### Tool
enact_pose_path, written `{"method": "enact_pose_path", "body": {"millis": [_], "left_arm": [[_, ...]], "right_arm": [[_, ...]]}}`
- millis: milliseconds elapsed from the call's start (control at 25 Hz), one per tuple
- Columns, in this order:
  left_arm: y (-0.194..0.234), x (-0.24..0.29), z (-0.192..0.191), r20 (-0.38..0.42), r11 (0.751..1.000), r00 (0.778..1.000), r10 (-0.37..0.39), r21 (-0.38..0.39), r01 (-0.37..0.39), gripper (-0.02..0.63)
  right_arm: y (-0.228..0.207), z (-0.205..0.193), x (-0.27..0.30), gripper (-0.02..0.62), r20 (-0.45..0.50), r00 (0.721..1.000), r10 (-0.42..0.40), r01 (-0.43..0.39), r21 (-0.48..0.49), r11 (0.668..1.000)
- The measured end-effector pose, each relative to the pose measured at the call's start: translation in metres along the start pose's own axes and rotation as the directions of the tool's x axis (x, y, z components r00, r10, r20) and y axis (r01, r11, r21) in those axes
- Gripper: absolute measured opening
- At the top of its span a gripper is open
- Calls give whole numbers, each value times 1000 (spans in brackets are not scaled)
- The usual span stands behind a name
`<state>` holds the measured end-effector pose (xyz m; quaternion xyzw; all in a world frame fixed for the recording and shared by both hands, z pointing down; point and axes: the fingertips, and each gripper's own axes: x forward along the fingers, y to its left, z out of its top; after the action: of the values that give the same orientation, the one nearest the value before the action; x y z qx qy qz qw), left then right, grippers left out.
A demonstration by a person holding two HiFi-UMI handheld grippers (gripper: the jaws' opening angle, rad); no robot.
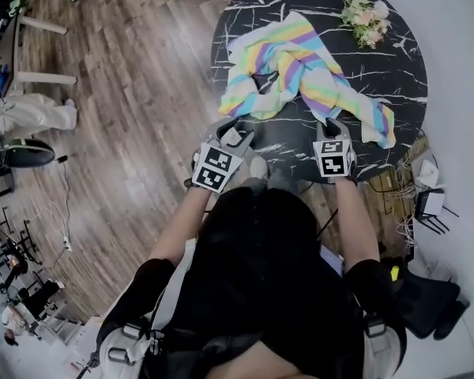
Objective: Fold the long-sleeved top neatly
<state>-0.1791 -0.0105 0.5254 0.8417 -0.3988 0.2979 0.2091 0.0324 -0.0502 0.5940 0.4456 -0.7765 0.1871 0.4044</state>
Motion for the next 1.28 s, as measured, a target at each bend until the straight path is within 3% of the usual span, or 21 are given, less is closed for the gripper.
{"method": "enact_pose_path", "body": {"millis": [600,880,1280], "left_arm": [[-66,9,17,16,988,992,-122,92,120,196],[-128,41,38,-5,974,984,-176,147,175,192],[-182,77,34,-53,969,986,-158,186,165,195]], "right_arm": [[-42,8,-96,46,159,983,-92,89,24,996],[-54,19,-145,46,219,976,3,6,-43,999],[-44,36,-190,46,255,956,145,-123,-102,987]]}}
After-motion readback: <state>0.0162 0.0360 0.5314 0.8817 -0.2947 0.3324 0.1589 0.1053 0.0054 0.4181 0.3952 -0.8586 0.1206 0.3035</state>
